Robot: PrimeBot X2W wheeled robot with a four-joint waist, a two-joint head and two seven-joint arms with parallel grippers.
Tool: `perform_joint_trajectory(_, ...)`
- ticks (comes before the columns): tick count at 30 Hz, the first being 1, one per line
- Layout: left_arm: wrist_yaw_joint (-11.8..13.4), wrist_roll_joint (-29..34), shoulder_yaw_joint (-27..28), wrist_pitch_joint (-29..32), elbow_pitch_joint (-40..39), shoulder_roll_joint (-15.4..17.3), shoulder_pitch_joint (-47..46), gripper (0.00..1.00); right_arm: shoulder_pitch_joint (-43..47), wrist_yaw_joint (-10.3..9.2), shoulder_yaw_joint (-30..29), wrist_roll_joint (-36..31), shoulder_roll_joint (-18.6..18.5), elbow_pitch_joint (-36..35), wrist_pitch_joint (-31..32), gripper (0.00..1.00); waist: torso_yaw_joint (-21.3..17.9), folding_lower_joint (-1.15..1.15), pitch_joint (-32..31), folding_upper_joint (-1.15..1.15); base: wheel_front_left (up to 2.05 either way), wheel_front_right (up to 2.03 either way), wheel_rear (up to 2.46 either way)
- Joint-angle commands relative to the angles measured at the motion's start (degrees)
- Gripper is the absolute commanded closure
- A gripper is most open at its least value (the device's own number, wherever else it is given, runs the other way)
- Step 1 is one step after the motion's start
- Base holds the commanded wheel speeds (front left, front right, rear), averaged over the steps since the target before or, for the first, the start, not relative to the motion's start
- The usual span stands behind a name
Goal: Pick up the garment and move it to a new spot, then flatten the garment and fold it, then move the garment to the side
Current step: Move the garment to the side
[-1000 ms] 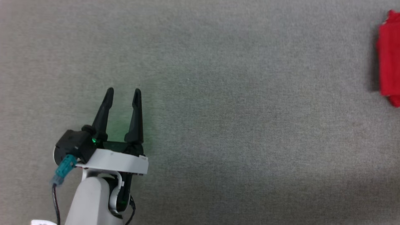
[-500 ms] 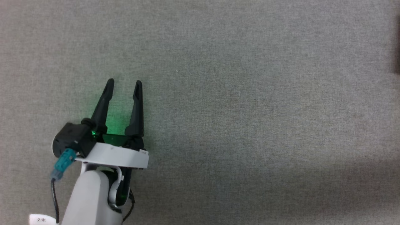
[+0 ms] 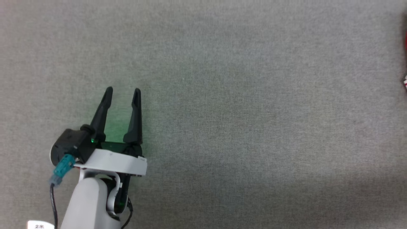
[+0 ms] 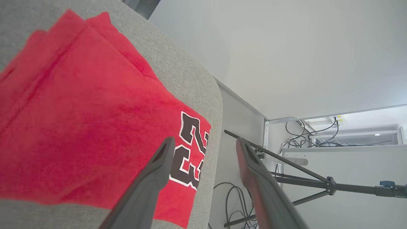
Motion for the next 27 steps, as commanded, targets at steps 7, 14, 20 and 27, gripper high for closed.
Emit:
perform_joint_trajectory(7,0.03,-0.57,0.84,-0.16,1.09,0.86,2.96,0.0,2.17,-0.09,-2.72,-0.32,3.57,-1.81,-2.66,0.0,-0.42,0.0,-6.87,0.0,0.0,0.0,0.0)
perform_joint_trajectory(14,0.03,-1.55,1.46,-0.16,2.74,1.76,5.75,0.0,5.76,-0.09,-5.7,2.23,8.95,-3.89,-7.47,0.0,-1.14,0.0,-12.56,0.0,0.0,0.0,0.0)
perform_joint_trajectory(20,0.03,-2.54,3.21,-0.16,3.8,2.38,8.96,0.0,12.34,-0.09,-7.78,4.82,14.75,-8.48,-13.76,0.0,-2.09,0.0,-17.36,0.0,0.0,0.0,0.0)
perform_joint_trajectory(27,0.03,-3.94,4.43,-0.16,4.16,3.35,12.72,0.0,22.3,-0.09,-11.91,4.84,20.44,-13.05,-22.24,0.0,-2.34,0.0,-21.78,0.0,0.0,0.0,0.0)
